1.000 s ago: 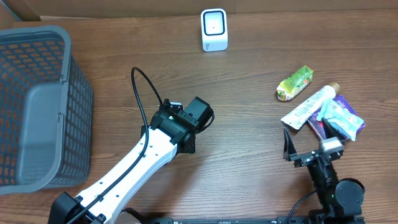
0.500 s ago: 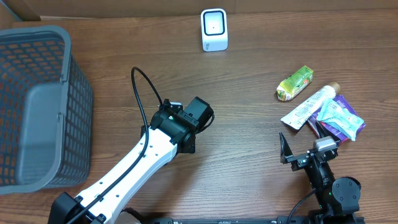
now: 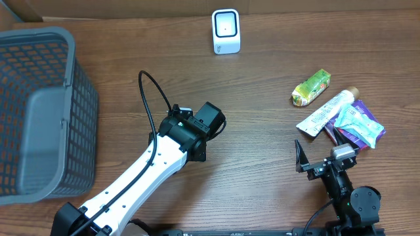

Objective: Scan the item barcode

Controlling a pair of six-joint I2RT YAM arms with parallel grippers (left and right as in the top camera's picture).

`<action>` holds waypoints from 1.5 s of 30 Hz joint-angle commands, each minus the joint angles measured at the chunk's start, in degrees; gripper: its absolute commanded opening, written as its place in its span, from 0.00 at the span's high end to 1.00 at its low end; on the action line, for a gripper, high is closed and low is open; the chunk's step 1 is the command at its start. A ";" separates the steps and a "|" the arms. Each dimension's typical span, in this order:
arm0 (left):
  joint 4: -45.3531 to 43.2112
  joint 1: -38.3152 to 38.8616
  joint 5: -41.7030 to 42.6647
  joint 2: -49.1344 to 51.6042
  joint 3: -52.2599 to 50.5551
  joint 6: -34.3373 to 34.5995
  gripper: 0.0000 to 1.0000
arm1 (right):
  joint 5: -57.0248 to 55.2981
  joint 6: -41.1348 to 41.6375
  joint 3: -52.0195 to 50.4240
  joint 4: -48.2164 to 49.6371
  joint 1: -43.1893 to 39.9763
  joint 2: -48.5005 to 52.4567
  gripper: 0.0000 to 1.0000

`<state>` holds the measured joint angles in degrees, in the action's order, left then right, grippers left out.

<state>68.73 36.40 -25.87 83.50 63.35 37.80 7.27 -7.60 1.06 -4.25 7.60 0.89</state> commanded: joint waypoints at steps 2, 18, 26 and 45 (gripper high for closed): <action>-0.68 0.37 0.02 -0.15 0.04 1.22 0.01 | 0.35 -0.39 -0.59 0.24 0.33 -0.72 0.00; -48.70 -26.60 21.42 -23.32 -15.43 -21.79 0.01 | 0.33 -0.39 -0.61 0.24 0.33 -0.72 0.00; -64.59 -37.73 27.39 -46.77 -37.83 -34.67 0.01 | 0.33 -0.39 -0.59 0.24 0.33 -0.72 0.00; -64.28 -39.01 24.87 -77.55 -63.08 -39.56 0.01 | 0.33 -0.39 -0.59 0.24 0.33 -0.72 0.00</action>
<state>4.08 -2.35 -0.21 9.47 0.49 -0.30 7.27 -7.73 1.06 -4.32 7.60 0.84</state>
